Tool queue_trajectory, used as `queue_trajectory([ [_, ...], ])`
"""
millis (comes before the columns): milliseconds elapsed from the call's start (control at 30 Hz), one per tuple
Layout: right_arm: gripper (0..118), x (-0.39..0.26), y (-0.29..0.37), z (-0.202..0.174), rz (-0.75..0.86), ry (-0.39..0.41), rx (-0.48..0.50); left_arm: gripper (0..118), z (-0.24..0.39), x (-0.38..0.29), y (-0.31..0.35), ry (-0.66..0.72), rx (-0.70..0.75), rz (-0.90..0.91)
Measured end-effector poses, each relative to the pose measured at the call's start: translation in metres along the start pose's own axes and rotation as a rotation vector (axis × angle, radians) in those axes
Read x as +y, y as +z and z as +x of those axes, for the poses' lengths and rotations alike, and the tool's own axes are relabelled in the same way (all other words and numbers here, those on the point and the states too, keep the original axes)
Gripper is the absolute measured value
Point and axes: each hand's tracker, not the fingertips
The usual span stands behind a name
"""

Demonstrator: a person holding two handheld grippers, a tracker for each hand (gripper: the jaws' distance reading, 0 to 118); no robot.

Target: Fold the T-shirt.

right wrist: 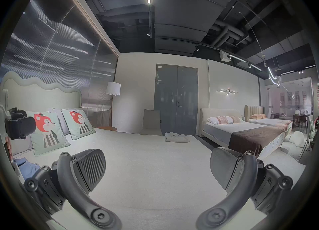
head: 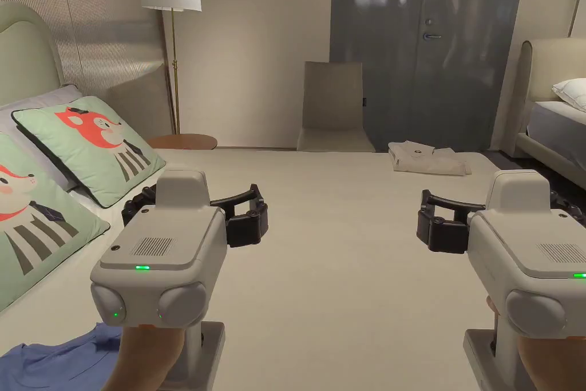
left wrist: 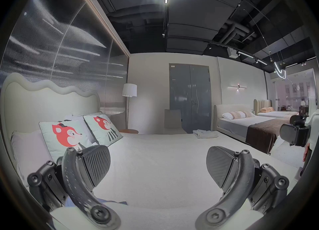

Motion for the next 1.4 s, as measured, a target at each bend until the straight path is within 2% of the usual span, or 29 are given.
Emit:
queue_trajectory([
  [1300, 118, -0.0036, 0.0044, 0.0028, -0.002, -0.009, -0.012, 111, 0.0033, -0.002, 0.0043, 0.005, -0.007, -0.006],
  [1400, 118, -0.0033, 0.0062, 0.0031, 0.003, -0.009, -0.013, 106, 0.0042, -0.0018, 0.0065, 0.004, -0.02, -0.004],
])
